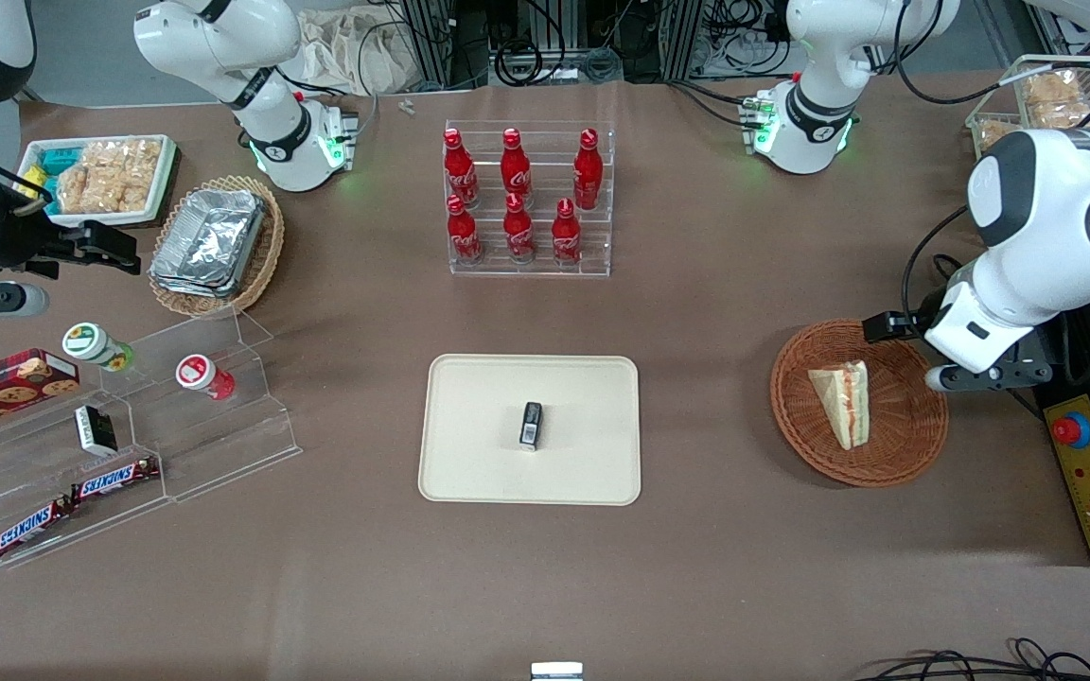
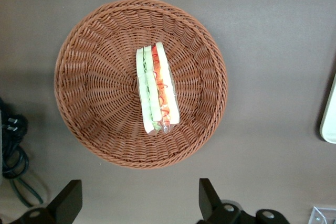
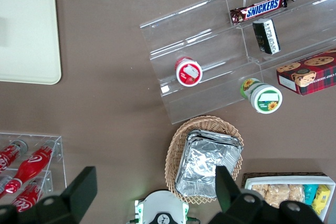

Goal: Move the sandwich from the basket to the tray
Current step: 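Lower the left gripper over the wrapped sandwich in the wicker basket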

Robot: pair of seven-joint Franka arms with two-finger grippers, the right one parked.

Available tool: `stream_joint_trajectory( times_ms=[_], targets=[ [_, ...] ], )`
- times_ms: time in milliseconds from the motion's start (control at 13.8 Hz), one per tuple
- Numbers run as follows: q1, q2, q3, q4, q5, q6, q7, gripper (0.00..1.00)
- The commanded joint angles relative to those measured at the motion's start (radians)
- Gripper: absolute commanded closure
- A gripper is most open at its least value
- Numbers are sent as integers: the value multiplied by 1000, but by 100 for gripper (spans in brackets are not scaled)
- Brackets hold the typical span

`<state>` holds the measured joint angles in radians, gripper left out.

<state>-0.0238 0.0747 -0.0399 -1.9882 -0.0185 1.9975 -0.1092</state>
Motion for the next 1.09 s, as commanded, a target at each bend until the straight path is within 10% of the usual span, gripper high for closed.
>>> stream_joint_trajectory(
  times_ms=[0,1016],
  targets=[
    [-1,-44,3,-137,-17,142,-14,0],
    [-7,106,3,-299,-17,578,-17,0]
  ],
)
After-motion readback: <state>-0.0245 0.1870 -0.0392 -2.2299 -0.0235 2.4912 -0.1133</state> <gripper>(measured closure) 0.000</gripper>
